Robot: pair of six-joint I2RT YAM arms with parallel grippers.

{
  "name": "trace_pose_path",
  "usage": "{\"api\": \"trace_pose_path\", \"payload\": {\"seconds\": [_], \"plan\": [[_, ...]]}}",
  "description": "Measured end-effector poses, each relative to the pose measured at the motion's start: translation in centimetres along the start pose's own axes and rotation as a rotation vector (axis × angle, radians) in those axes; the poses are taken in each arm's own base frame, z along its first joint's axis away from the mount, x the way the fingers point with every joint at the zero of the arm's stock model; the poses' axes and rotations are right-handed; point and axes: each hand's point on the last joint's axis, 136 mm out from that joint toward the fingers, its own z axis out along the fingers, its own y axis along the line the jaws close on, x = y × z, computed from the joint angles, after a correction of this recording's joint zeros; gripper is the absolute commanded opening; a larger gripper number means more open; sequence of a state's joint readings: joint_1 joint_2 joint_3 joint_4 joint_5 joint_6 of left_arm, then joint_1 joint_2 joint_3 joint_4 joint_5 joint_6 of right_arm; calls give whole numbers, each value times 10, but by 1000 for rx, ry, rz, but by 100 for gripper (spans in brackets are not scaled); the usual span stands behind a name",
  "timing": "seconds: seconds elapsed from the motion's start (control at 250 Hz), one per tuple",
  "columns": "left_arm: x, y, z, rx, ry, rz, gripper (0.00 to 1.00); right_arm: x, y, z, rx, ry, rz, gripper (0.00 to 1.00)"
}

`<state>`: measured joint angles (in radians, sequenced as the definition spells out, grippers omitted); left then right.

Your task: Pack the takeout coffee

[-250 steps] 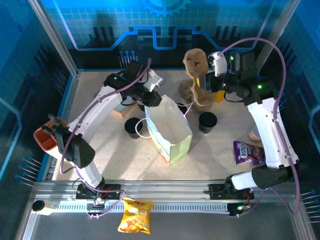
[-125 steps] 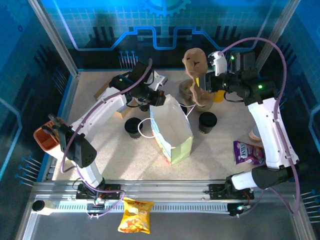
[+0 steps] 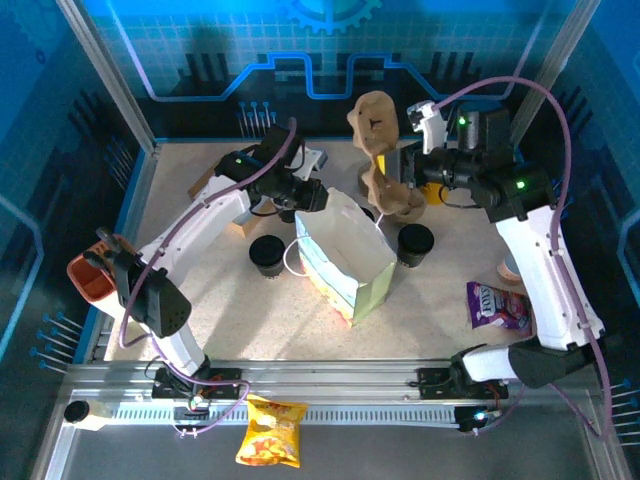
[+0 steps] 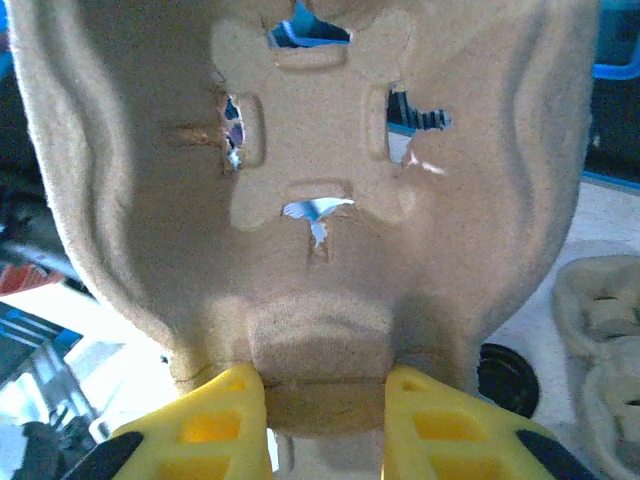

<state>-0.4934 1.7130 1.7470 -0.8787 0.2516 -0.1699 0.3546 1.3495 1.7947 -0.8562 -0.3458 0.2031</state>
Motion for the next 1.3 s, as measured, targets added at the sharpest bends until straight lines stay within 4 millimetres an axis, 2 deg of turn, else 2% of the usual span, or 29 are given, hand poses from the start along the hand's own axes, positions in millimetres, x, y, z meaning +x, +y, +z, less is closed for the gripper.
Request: {"api": "trace_pose_path", "payload": {"seconds": [0.212, 0.34, 0.487, 0.735, 1.067, 1.299], "plan": [[1, 8, -7, 28, -14, -33, 31, 32, 37, 1, -87, 19, -24, 26], [0, 10, -8, 50, -17, -43, 25, 50, 54, 4, -123, 32, -44, 26], [-1, 8, -7, 75, -19, -44, 18, 72, 68, 16, -139, 64, -70, 25], [2, 5, -4, 102, -11, -45, 10, 108, 52, 38, -47, 113, -94, 25], [3, 4, -5, 117, -19, -44, 2, 117, 42, 44, 36, 123, -155, 25], [7, 2, -9, 128, -19, -42, 0, 133, 41, 42, 71, 186, -200, 24]]}}
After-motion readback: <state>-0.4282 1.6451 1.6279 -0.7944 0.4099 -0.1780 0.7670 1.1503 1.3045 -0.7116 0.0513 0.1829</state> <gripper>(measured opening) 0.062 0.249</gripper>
